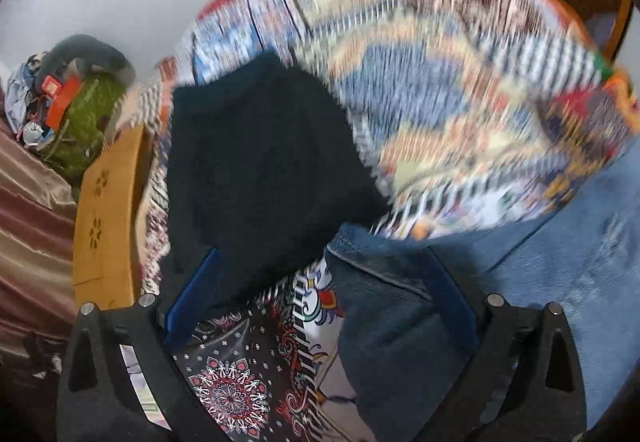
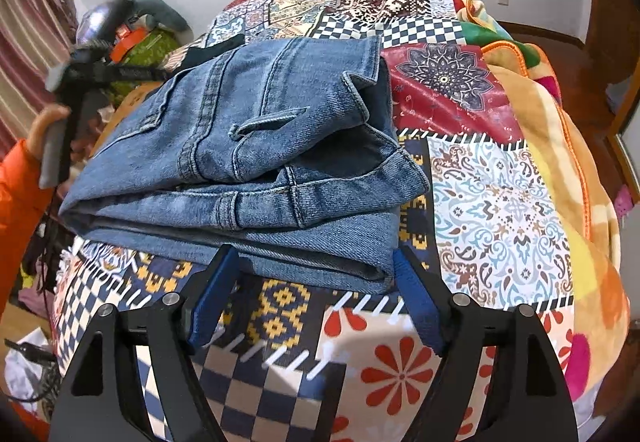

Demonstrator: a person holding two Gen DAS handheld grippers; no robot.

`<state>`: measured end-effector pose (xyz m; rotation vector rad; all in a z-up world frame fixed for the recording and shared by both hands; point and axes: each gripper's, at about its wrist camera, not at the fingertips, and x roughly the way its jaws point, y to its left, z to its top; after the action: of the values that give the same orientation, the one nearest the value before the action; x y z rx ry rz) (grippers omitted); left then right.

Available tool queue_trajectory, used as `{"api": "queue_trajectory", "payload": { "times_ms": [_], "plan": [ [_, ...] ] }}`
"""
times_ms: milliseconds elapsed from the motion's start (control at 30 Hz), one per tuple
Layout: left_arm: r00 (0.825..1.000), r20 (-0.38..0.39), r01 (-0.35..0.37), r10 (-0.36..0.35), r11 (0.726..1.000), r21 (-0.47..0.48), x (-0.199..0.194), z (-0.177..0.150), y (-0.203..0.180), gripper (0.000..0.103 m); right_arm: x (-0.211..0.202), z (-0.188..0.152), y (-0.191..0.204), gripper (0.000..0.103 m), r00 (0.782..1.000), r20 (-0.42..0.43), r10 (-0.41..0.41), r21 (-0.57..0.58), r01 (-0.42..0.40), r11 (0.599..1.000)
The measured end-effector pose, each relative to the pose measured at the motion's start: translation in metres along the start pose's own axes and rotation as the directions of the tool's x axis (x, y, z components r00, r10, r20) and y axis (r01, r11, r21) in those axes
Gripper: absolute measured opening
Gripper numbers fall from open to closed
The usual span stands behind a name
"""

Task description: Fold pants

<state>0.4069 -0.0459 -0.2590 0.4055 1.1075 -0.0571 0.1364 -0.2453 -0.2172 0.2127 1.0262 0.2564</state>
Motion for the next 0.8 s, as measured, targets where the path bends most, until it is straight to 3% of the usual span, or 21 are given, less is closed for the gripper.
{"api": "queue_trajectory", "payload": {
  "times_ms": [167,333,533,700,800],
  "plan": [
    [0.992,0.011,0.123,-0.123,0.985,-0.12,0.013,-0.034,0.033,0.103,0.006,0.018,-0.006,0.077,1.0,0.012,-0.024,0.001,0.024,1.0],
    [0.991,0.013,0.134,-0.134,0.967,-0.215,-0.001,-0.08,0.053,0.103,0.012,0.032,-0.008,0.077,0.998,0.03,-0.06,0.001,0.06,0.998],
    [0.999,-0.005,0.047,-0.049,0.986,-0.158,-0.038,-0.133,0.042,0.103,-0.002,0.031,0.007,0.077,0.997,0.064,-0.045,-0.034,0.047,0.998],
    [0.993,-0.02,0.107,-0.113,0.978,-0.18,-0.069,-0.157,0.03,0.102,-0.027,0.024,0.032,0.077,0.993,0.119,-0.003,-0.087,0.013,0.996],
    [0.99,-0.016,0.138,-0.143,0.973,-0.186,-0.082,-0.158,0.014,0.094,-0.038,0.02,0.047,0.077,0.99,0.141,0.028,-0.124,-0.011,0.992]
  ]
}}
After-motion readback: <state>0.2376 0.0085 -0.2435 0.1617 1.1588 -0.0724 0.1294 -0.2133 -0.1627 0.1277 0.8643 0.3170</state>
